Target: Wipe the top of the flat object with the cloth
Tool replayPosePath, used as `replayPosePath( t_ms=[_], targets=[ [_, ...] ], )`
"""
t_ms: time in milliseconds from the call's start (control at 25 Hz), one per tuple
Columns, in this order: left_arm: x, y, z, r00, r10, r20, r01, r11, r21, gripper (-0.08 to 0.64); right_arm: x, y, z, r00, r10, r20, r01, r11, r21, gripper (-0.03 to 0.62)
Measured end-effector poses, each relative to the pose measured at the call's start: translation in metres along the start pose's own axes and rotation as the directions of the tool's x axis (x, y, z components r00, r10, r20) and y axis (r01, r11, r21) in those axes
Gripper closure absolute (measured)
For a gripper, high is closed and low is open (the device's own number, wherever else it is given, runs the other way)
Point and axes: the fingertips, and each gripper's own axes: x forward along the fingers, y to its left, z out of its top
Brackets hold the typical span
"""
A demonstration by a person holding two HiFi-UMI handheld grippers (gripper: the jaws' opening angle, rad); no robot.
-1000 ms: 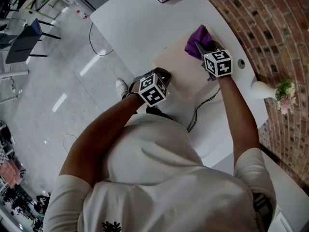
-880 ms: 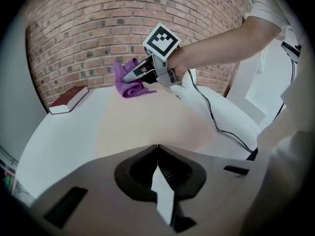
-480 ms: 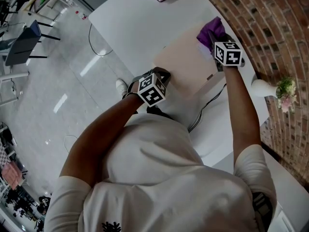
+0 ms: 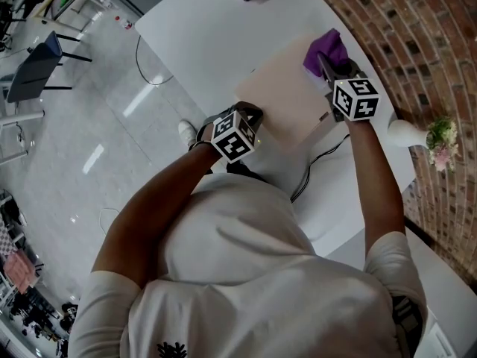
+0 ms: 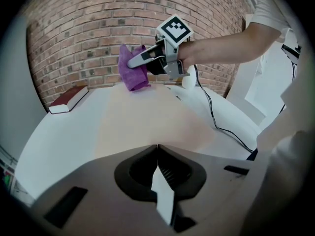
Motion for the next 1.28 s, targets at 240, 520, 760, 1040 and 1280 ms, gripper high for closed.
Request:
replayPosePath(
  t_ms=[240, 520, 760, 1040, 1280],
  targets=[
    [0.000, -0.001, 0.000, 1.000, 0.002, -0.002, -0.002, 1.000, 0.007, 0.535, -0.019, 0.087, -0.001, 0.982, 0.189, 0.008, -0.189, 0.982, -0.029, 0.515],
    [0.001, -0.003, -0.001, 1.000, 0.002, -0.017, -0.001, 1.000, 0.020, 0.535, -0.026, 0.163, -0.039, 0.939, 0.337, -0.068, -0.338, 0.941, -0.004, 0.515],
    [-0.001, -0.003, -0.002, 1.000, 0.001, -0.021, -0.001, 1.000, 0.031, 0.535, -0.016, 0.161, -0.066, 0.949, 0.294, -0.108, -0.299, 0.954, -0.030, 0.515],
    [0.001, -0.002, 0.001, 1.000, 0.009, -0.015, -0.008, 0.999, 0.035, 0.535, -0.011, 0.104, -0.075, 0.976, 0.179, -0.120, -0.188, 0.980, -0.067, 0.515],
    [0.002, -0.003, 0.002, 1.000, 0.008, -0.016, -0.007, 0.999, 0.037, 0.535, -0.009, 0.032, -0.070, 0.994, 0.039, -0.104, -0.046, 0.997, -0.064, 0.515]
  ],
)
